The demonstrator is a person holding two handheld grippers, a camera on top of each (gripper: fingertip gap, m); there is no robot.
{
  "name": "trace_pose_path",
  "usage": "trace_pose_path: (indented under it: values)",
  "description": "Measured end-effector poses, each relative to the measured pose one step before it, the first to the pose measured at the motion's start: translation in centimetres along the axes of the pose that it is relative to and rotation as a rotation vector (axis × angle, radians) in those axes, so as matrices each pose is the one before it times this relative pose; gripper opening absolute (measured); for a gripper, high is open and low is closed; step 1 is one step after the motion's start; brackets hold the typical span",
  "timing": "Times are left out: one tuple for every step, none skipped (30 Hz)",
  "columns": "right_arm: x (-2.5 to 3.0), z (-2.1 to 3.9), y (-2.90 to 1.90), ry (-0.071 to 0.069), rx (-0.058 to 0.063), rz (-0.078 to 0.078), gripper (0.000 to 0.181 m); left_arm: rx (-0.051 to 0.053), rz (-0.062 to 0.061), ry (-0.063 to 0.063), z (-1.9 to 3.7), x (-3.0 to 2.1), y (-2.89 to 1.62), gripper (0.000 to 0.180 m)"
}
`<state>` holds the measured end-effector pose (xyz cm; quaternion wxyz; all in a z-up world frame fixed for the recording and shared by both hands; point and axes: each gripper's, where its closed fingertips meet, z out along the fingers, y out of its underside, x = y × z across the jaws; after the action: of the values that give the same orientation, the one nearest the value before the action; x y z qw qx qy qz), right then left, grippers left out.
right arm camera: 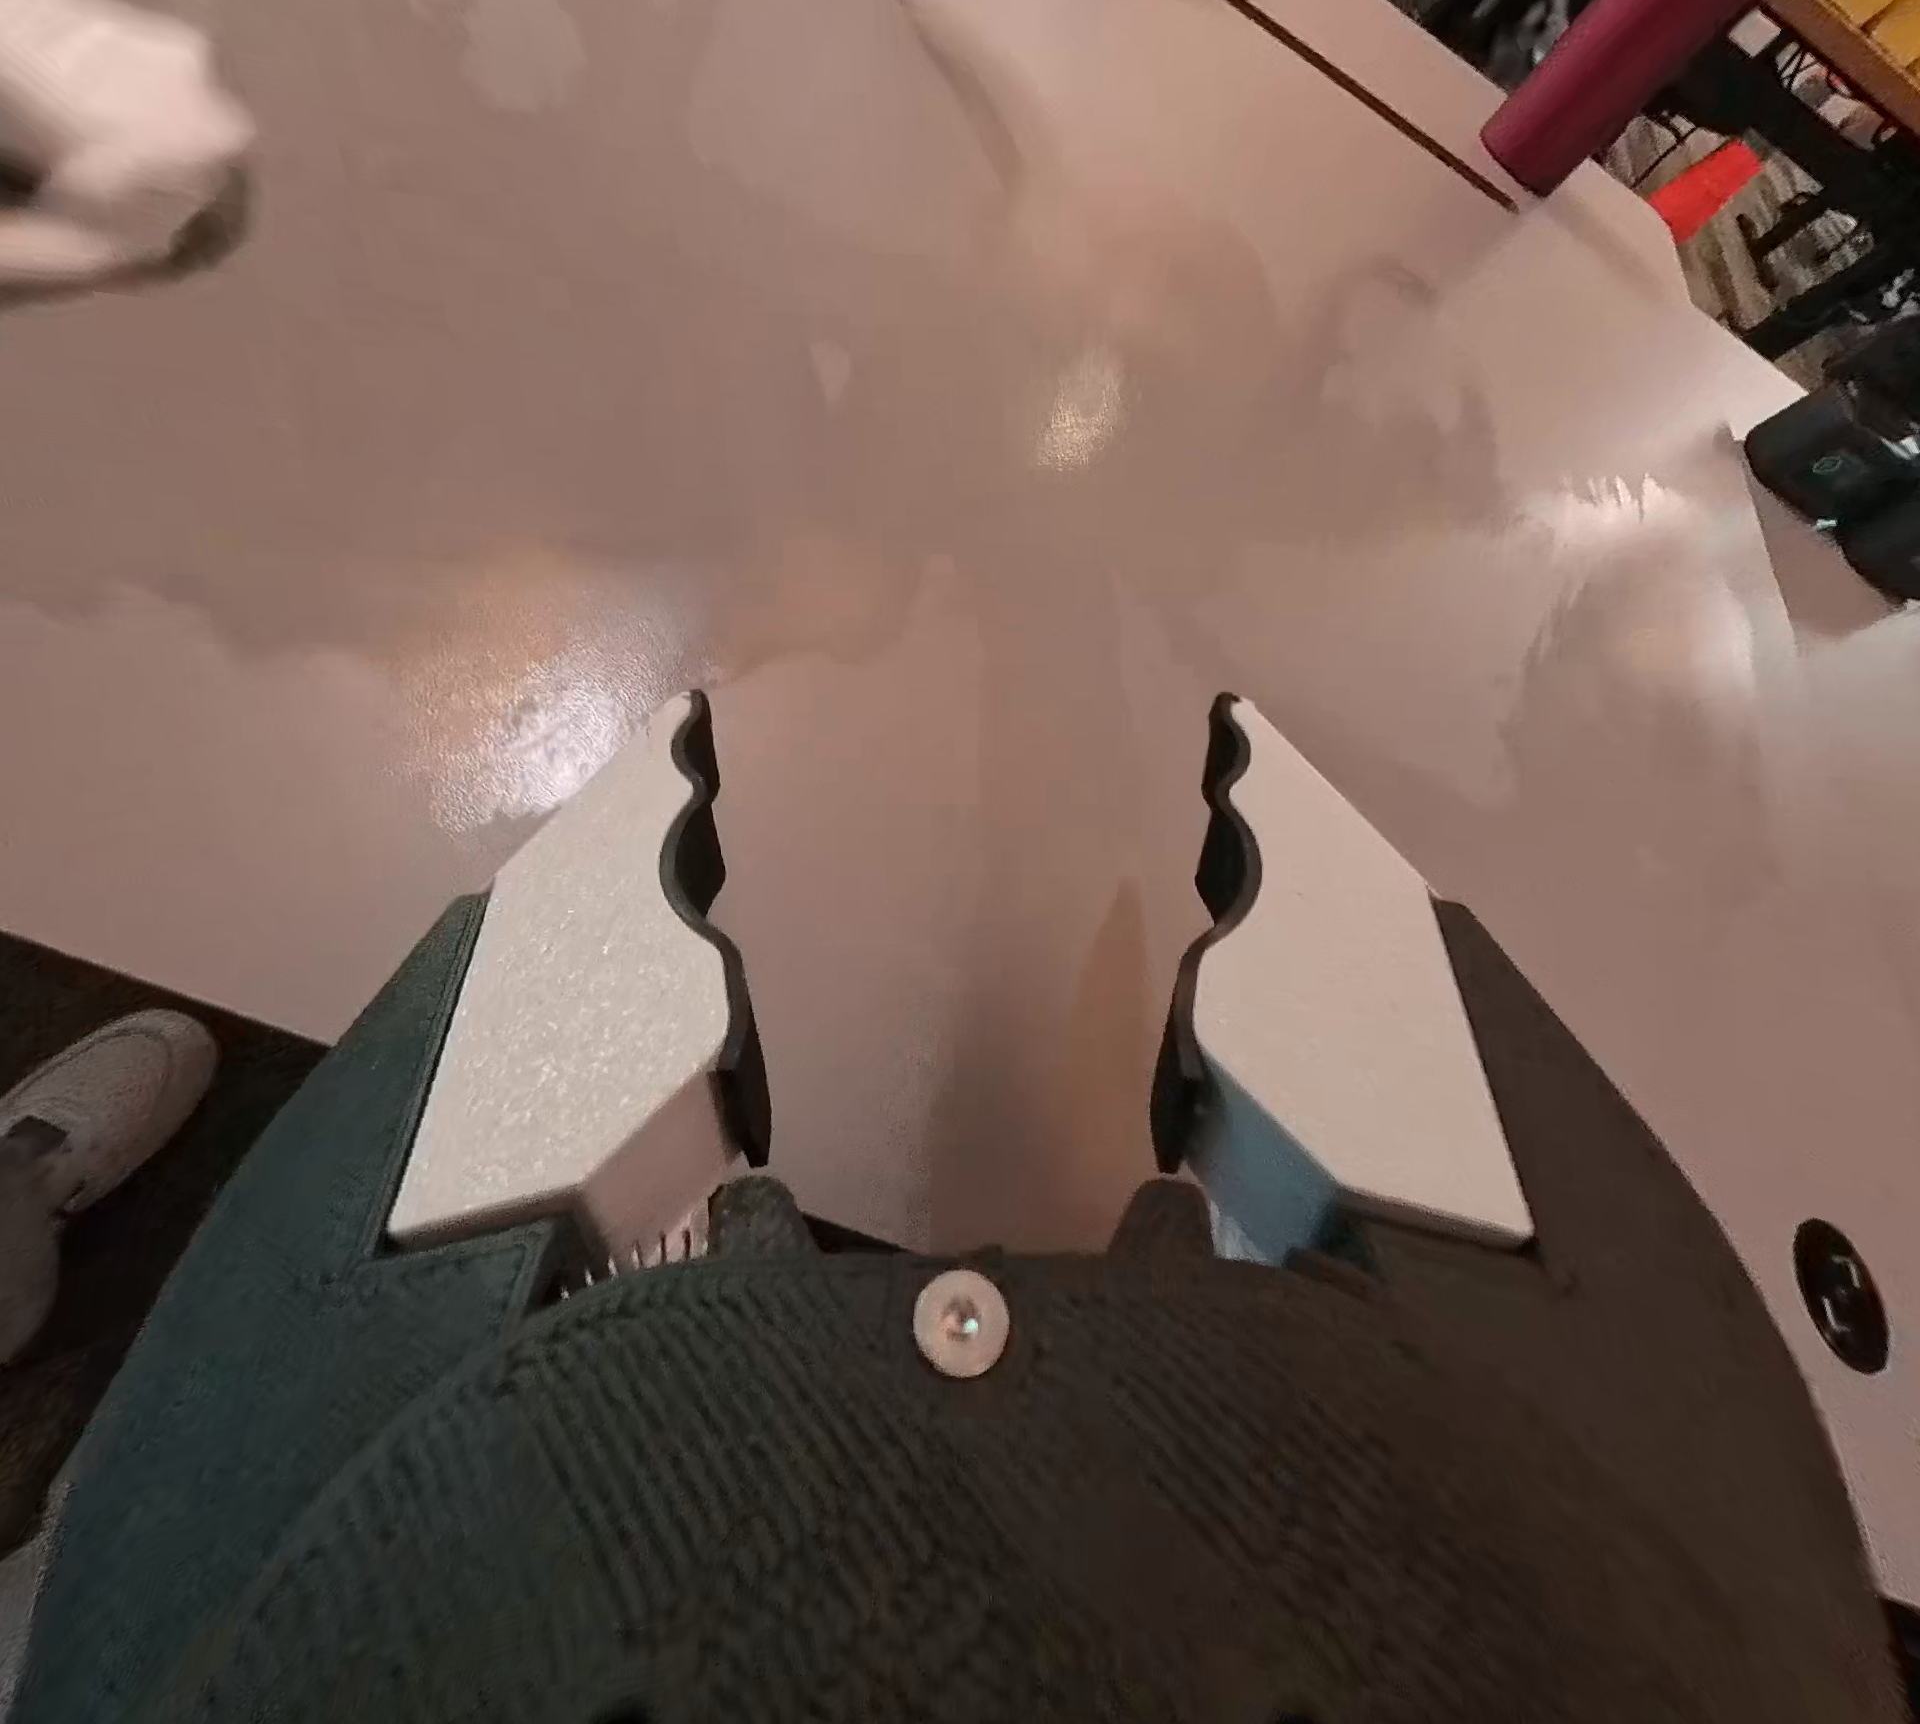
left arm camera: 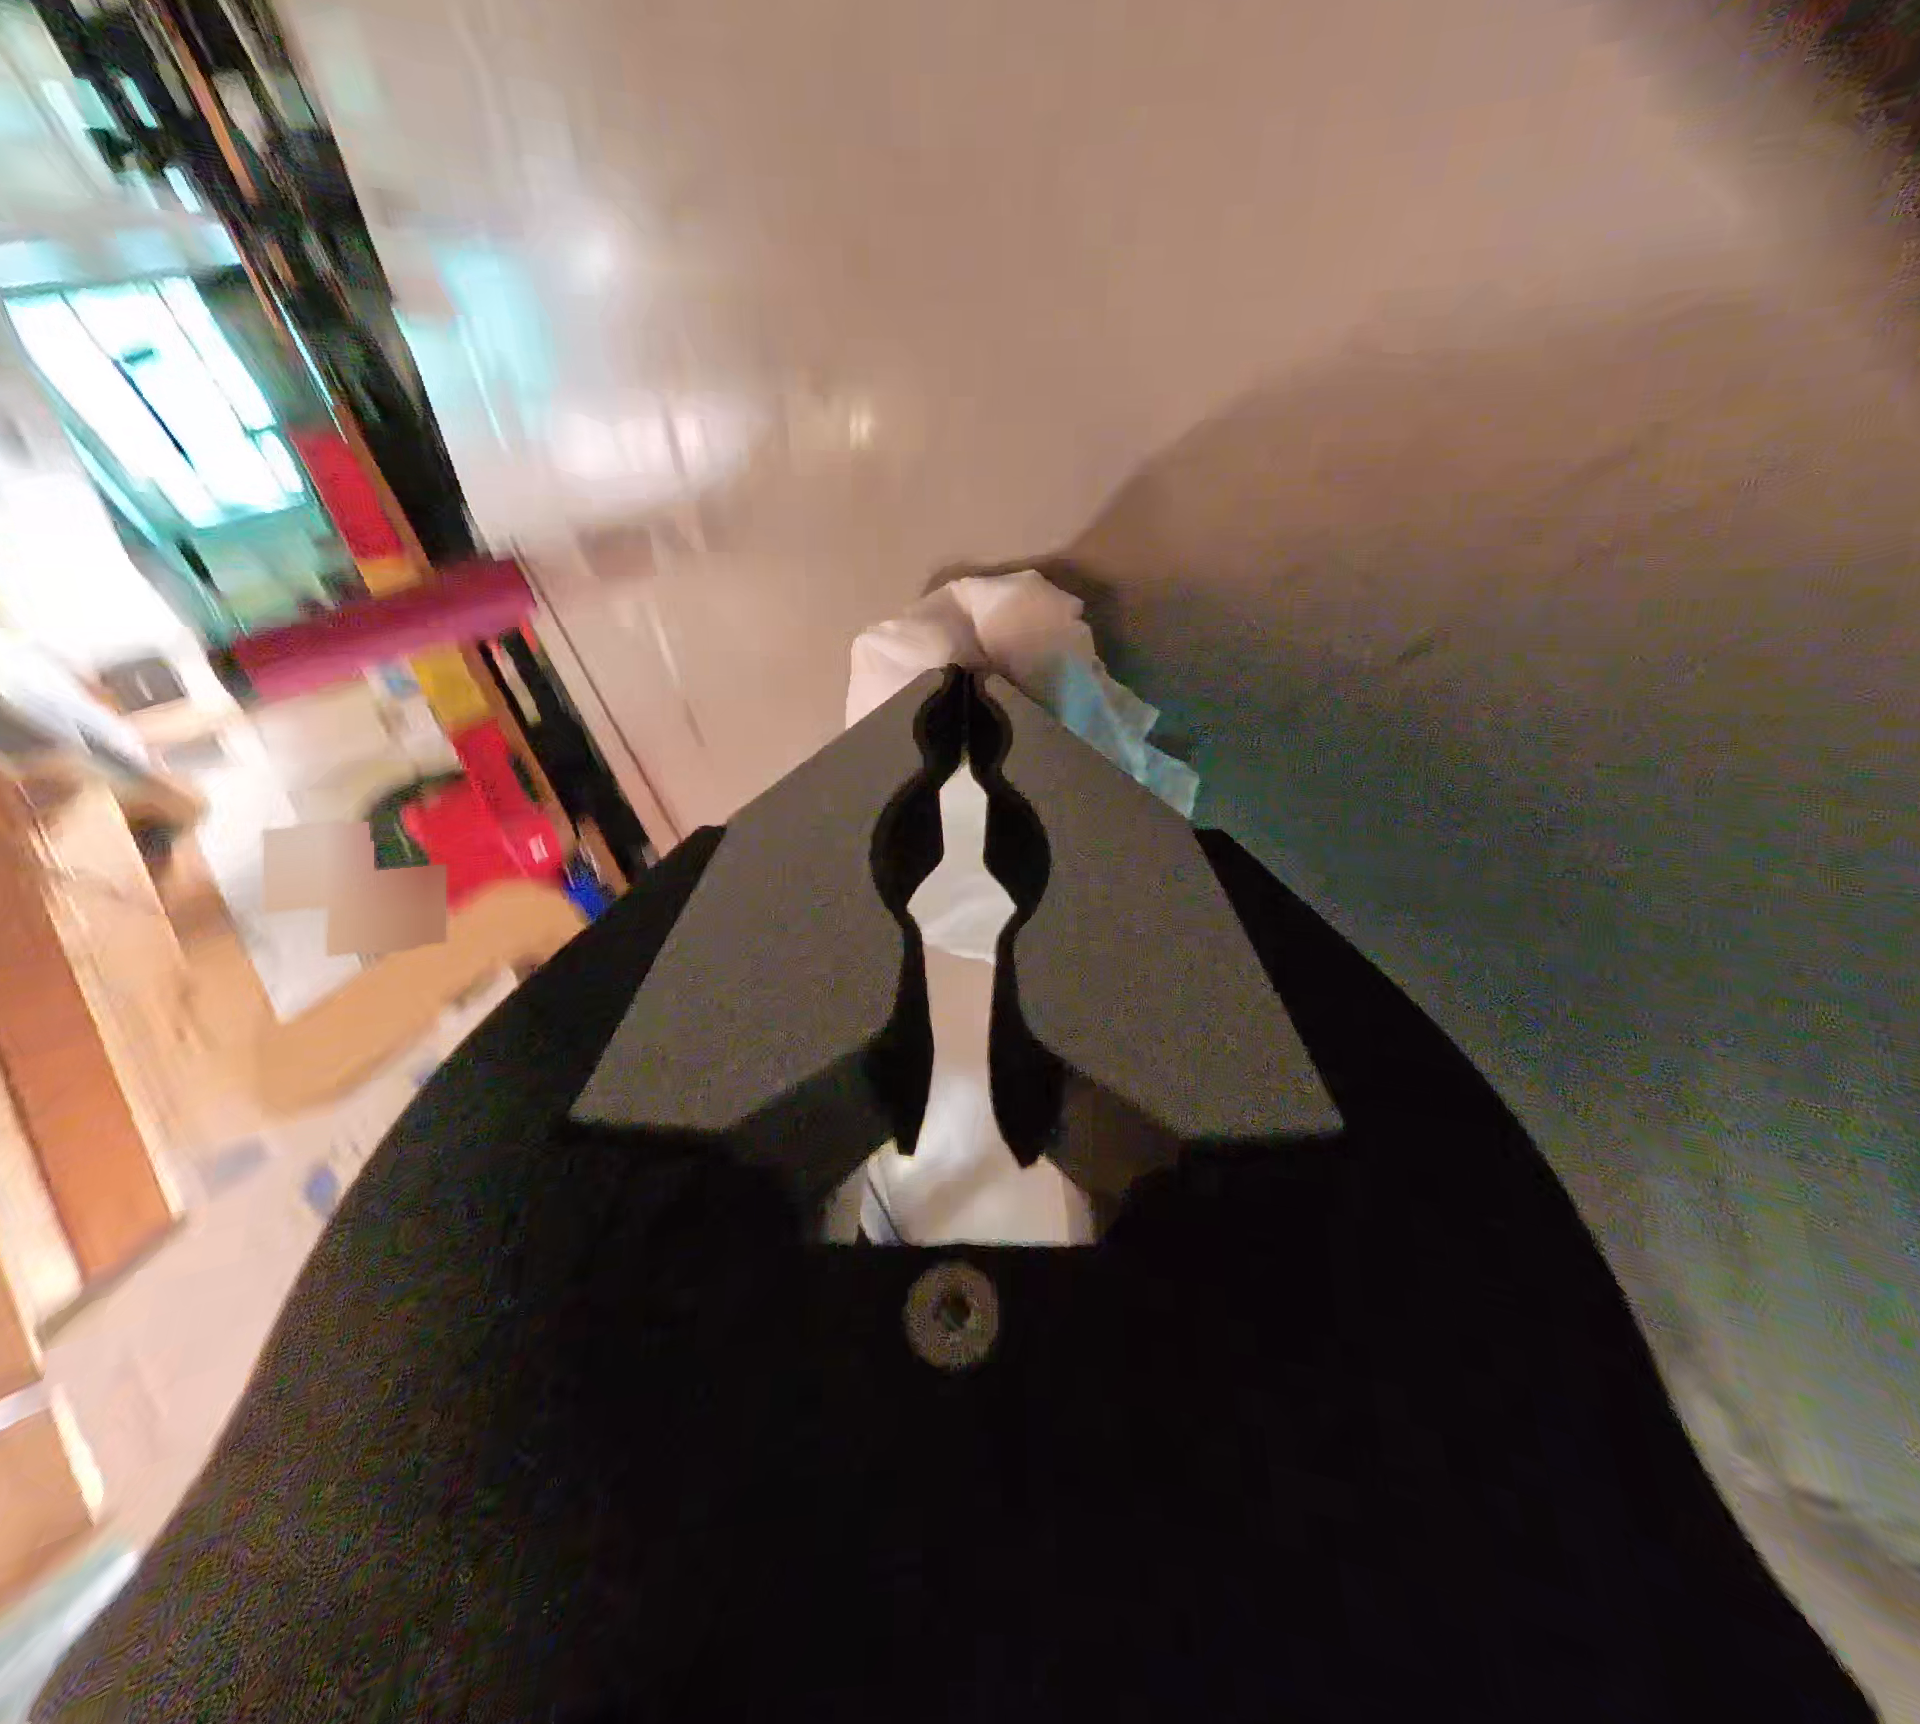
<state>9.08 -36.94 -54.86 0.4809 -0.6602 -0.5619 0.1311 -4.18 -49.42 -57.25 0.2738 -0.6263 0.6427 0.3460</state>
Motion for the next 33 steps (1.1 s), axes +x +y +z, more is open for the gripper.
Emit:
trace_pose_path:
  values:
    - [0.232, -0.084, 0.111, 0.0079, 0.0005, -0.0022, 0.093, 0.0727, 0.0461, -0.0183, -0.809, 0.355, -1.848, 0.0]
    - [0.279, -0.095, 0.008, 0.0082, 0.0027, 0.0066, 0.093, 0.0293, 0.0108, -0.0164, 0.317, -0.179, 0.566, 0.0]
    - [0.184, -0.046, -0.005, 0.002, 0.0044, 0.0149, 0.093, -0.1048, -0.0482, 0.0031, 1.112, -0.393, 3.576, 0.0]
    - [0.14, -0.087, -0.037, -0.0007, 0.0072, 0.0157, 0.093, -0.1538, -0.0737, 0.0222, 1.399, -0.399, 4.274, 0.0]
    - [0.048, -0.042, -0.023, -0.0023, 0.007, 0.0119, 0.093, -0.0565, -0.0894, 0.0207, 0.745, -0.203, 1.708, 0.0]
    - [-0.037, -0.043, 0.062, -0.0072, 0.0024, 0.0029, 0.093, 0.0018, 0.0086, 0.0057, -0.594, 0.332, -0.735, 0.0]
    - [-0.075, 0.022, 0.15, -0.006, -0.0034, -0.0076, 0.093, 0.0674, 0.1216, -0.0074, -1.709, 0.861, -2.582, 0.0]
    - [-0.01, -0.022, 0.047, -0.0032, -0.0004, -0.012, 0.093, 0.1062, 0.0829, -0.0073, -1.929, 0.782, -3.218, 0.0]
    - [-0.06, -0.134, 0.051, -0.0049, 0.0023, -0.0084, 0.093, 0.0618, 0.0147, -0.0059, -0.9, 0.35, -1.56, 0.0]
    - [-0.081, -0.088, 0.027, -0.009, 0.0038, 0.0013, 0.092, 0.0453, -0.0251, 0.005, 0.069, -0.018, 0.221, 0.0]
    - [-0.173, -0.089, -0.042, -0.0189, 0.0078, 0.0065, 0.091, -0.0765, -0.0732, 0.013, 0.856, -0.332, 2.832, 0.0]
    - [-0.41, -0.186, -0.148, -0.0365, 0.0145, 0.0032, 0.087, -0.1395, -0.0767, 0.0194, 1.171, -0.54, 3.661, 0.0]
    - [-0.411, 0.252, -0.521, -0.0395, 0.019, 0.0013, 0.079, -0.0521, -0.0796, 0.0293, 0.729, -0.37, 1.414, 0.0]
    - [-0.829, 0.116, -0.629, -0.0547, 0.022, -0.009, 0.07, -0.0085, -0.0662, 0.0217, -0.059, 0.031, -0.315, 0.0]
    - [-1.129, 0.18, -0.725, -0.0746, 0.0199, -0.023, 0.057, 0.0209, -0.0057, 0.0117, -0.491, 0.367, -1.106, 0.0]
    - [-1.193, 0.302, -0.846, -0.078, 0.019, -0.0314, 0.048, 0.0358, 0.0204, 0.0119, -0.601, 0.473, -1.145, 0.0]
    - [-1.011, 0.448, -0.943, -0.0672, 0.0164, -0.0361, 0.043, 0.0241, -0.0147, 0.017, -0.482, 0.337, -0.646, 0.0]
    - [-0.774, 0.561, -1.04, -0.0545, 0.0146, -0.0408, 0.035, 0.0109, -0.0678, 0.0187, -0.374, 0.073, -0.098, 0.004]
    - [-0.666, 0.702, -1.134, -0.0507, 0.0153, -0.0425, 0.023, 0.0013, -0.1046, 0.0161, -0.353, -0.228, 0.233, 0.012]
    - [-0.568, 0.859, -1.167, -0.0492, 0.0164, -0.0396, 0.017, -0.0033, -0.1138, 0.0256, -0.348, -0.212, 0.328, 0.018]
    - [-0.434, 1.014, -1.12, -0.0456, 0.015, -0.0376, 0.014, 0.0023, -0.1072, 0.028, -0.351, -0.181, 0.196, 0.029]
    - [-0.374, 1.133, -1.084, -0.0449, 0.012, -0.0415, 0.014, 0.0145, -0.097, 0.0269, -0.416, -0.164, 0.001, 0.04]
    - [0.002, 1.278, -1.141, -0.0248, 0.0201, -0.0399, 0.018, 0.0198, -0.0949, 0.0312, -0.508, -0.027, -0.073, 0.049]
    - [0.184, 1.41, -0.998, -0.0152, 0.0212, -0.0276, 0.025, 0.0189, -0.1036, 0.0284, -0.572, -0.021, -0.008, 0.058]
    - [-0.495, 1.477, -0.716, -0.06, 0.0042, -0.0275, 0.03, 0.0188, -0.1131, 0.0223, -0.593, -0.094, 0.108, 0.064]
    - [-0.774, 1.352, -0.527, -0.0786, -0.0079, -0.0335, 0.035, 0.0205, -0.1132, 0.0263, -0.598, -0.049, 0.268, 0.067]
    - [0.104, 1.308, -0.367, -0.0196, -0.0104, -0.0251, 0.041, 0.0235, -0.1046, 0.0274, -0.598, -0.063, 0.411, 0.069]
    - [0.264, 1.282, -0.218, -0.0023, -0.0112, -0.0247, 0.046, 0.0279, -0.0956, 0.0121, -0.612, -0.291, 0.475, 0.071]
    - [0.214, 1.077, -0.149, -0.0029, -0.0128, -0.0283, 0.048, 0.0325, -0.0895, 0.0045, -0.612, -0.382, 0.46, 0.067]
    - [0.363, 0.893, -0.305, 0.0066, -0.0037, -0.0309, 0.049, 0.0308, -0.0812, 0.0301, -0.546, 0.026, 0.472, 0.064]
    - [0.12, 0.725, -0.471, -0.0068, 0.0067, -0.0223, 0.047, 0.0279, -0.0727, 0.033, -0.486, 0.108, 0.443, 0.072]
    - [-0.134, 0.713, -0.404, -0.0259, 0.0038, -0.0079, 0.043, 0.029, -0.0633, -0.0039, -0.468, -0.357, 0.323, 0.072]
    - [-0.135, 0.861, -0.33, -0.0369, -0.0009, -0.0008, 0.042, 0.0278, -0.0439, -0.021, -0.465, -0.532, 0.243, 0.072]
